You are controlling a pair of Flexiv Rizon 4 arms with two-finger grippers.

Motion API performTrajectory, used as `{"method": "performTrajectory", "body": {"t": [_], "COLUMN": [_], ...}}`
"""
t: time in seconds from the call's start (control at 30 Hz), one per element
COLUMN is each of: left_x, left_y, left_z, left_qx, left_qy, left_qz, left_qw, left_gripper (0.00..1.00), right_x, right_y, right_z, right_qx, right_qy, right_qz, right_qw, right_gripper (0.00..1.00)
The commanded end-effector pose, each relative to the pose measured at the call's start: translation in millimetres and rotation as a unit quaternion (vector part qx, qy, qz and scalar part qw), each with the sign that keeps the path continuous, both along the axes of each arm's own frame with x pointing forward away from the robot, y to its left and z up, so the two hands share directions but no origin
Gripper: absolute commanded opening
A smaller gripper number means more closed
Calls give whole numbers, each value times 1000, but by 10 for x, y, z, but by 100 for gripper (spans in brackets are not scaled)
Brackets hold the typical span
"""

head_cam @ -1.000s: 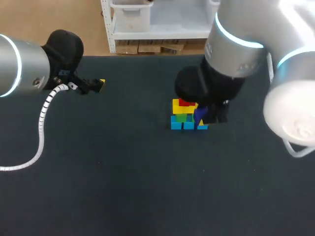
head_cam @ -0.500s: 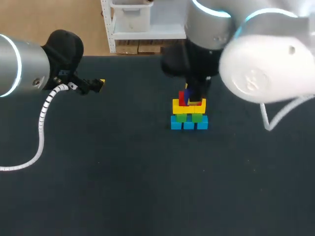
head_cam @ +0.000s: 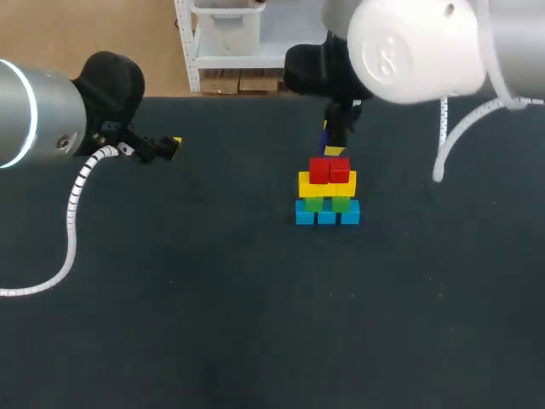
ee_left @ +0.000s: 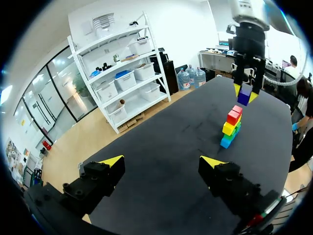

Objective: Place the blue cubes, place green cubes on the blue cubes, place the yellow cubes on the green cubes, then place the red cubes on the yellow cubes, and place purple cube on the red cubes.

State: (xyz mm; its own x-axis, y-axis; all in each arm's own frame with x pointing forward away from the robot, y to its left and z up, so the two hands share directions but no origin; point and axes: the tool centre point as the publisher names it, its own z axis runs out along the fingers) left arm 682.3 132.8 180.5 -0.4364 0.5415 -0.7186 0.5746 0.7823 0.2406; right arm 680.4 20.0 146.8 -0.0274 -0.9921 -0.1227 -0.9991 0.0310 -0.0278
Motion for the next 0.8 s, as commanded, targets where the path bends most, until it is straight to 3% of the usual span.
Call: {"method": "performTrajectory", "body": {"t": [0.03,0.8], "left_x": [7,7], "left_y": [12,12], "left_z": [4,4], "left_qx": [-1,-1], "left_qy": [1,1], "left_qz": [-3,-3], "left_qw": [1000,1000], "left_gripper": [100,100], "right_x": [66,211], "right_y": [9,28], "right_z": [-53,-274], "right_qx": [1,-10], "right_qy": [48,63], "right_qz": [7,1], "right_qw": [999,998], "right_gripper": [0,0]}}
